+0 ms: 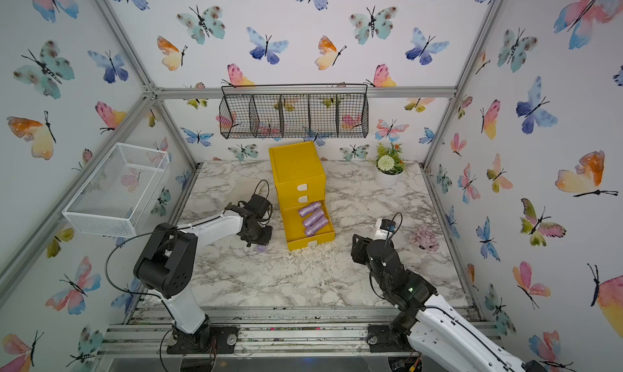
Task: Sort the rolls of trash bags by color and place them into the drawer
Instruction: Pick up the roll of trash bags from the center of the board.
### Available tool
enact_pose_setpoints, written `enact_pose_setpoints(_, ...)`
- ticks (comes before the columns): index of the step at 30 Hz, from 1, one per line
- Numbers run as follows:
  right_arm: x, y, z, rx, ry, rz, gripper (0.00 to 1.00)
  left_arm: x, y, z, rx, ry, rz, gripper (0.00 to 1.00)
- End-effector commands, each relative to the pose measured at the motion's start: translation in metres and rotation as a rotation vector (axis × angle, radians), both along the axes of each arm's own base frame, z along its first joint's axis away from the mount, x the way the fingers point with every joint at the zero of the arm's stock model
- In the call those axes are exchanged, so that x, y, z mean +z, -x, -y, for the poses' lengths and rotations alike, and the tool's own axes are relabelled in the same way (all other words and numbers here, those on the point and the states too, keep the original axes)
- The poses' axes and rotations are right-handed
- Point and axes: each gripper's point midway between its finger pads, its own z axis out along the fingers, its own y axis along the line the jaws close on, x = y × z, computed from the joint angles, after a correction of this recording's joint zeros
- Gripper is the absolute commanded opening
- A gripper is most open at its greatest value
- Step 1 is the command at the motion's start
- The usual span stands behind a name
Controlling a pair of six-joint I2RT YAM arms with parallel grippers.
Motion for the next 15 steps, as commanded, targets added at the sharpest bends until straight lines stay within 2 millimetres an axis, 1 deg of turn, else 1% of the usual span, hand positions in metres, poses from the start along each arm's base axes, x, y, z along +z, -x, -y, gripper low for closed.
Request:
enact_pose_setpoints(1, 0.001, -0.002, -0.001, -0.008, -0.024, 0.007, 0.50, 0.016, 0.009, 0.001, -0.003, 0.034, 0.000, 0.17)
enact_pose_setpoints(3, 0.001, -0.004, -0.003, -0.004, -0.033, 0.012, 0.50, 0.030, 0.015, 0.006, 0.005, 0.077, 0.019, 0.14)
enact_pose_setpoints(6, 0.000, -0.006, -0.006, 0.000, -0.039, 0.012, 0.50, 0.061, 0.023, 0.016, 0.042, 0.153, 0.077, 0.10)
enact_pose_setpoints(8, -0.003, -0.009, -0.008, 0.000, -0.038, 0.011, 0.50, 0.086, 0.030, 0.036, 0.044, 0.237, 0.119, 0.09)
enact_pose_setpoints(11, -0.006, -0.011, -0.010, -0.001, -0.031, 0.009, 0.50, 0.120, 0.035, 0.065, 0.063, 0.302, 0.189, 0.09)
enact_pose_setpoints(13, -0.005, -0.012, -0.011, 0.002, -0.031, 0.009, 0.50, 0.135, 0.036, 0.082, 0.090, 0.353, 0.209, 0.09)
enact_pose_setpoints(15, -0.004, -0.011, -0.011, 0.004, -0.031, 0.009, 0.50, 0.145, 0.034, 0.098, 0.117, 0.401, 0.210, 0.09)
